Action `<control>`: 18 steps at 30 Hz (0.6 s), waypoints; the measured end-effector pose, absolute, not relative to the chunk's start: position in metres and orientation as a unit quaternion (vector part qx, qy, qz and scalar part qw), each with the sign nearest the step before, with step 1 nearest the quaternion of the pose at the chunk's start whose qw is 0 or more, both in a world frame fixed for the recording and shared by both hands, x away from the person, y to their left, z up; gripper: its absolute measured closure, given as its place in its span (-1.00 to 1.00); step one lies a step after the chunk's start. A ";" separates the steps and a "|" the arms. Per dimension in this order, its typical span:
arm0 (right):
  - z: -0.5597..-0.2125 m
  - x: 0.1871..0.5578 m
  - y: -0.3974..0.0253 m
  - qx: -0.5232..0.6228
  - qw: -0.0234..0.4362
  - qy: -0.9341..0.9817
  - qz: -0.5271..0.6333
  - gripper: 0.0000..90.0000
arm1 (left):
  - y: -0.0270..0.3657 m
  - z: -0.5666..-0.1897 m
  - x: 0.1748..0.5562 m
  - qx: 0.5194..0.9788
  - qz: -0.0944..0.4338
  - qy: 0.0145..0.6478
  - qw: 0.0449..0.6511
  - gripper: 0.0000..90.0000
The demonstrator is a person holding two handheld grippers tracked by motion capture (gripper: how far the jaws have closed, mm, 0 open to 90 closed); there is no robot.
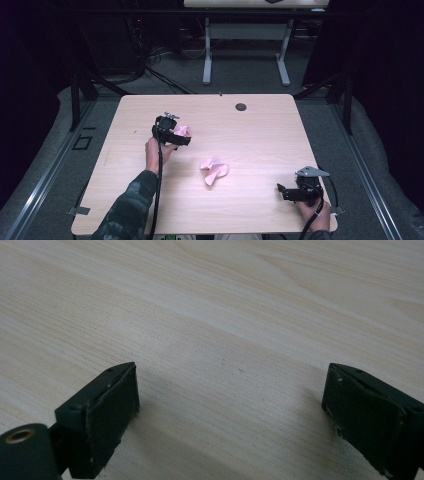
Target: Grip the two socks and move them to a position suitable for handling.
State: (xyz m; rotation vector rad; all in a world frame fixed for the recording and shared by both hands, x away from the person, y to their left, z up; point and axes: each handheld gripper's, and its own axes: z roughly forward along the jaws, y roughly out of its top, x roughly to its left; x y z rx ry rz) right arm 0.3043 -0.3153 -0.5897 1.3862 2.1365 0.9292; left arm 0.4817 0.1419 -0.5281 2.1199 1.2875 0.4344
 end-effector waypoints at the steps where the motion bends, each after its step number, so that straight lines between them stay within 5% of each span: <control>1: -0.590 0.304 -0.315 0.499 0.214 0.770 0.335 -0.84 | 0.143 -0.531 0.487 0.797 0.158 0.495 0.306 -0.87; 8: -0.590 0.304 -0.315 0.500 0.213 0.770 0.336 -0.83 | 0.141 -0.548 0.504 0.796 0.175 0.518 0.262 -0.61; 18: -0.590 0.304 -0.315 0.499 0.214 0.770 0.335 -0.83 | 0.137 -0.562 0.507 0.798 0.155 0.528 0.246 0.12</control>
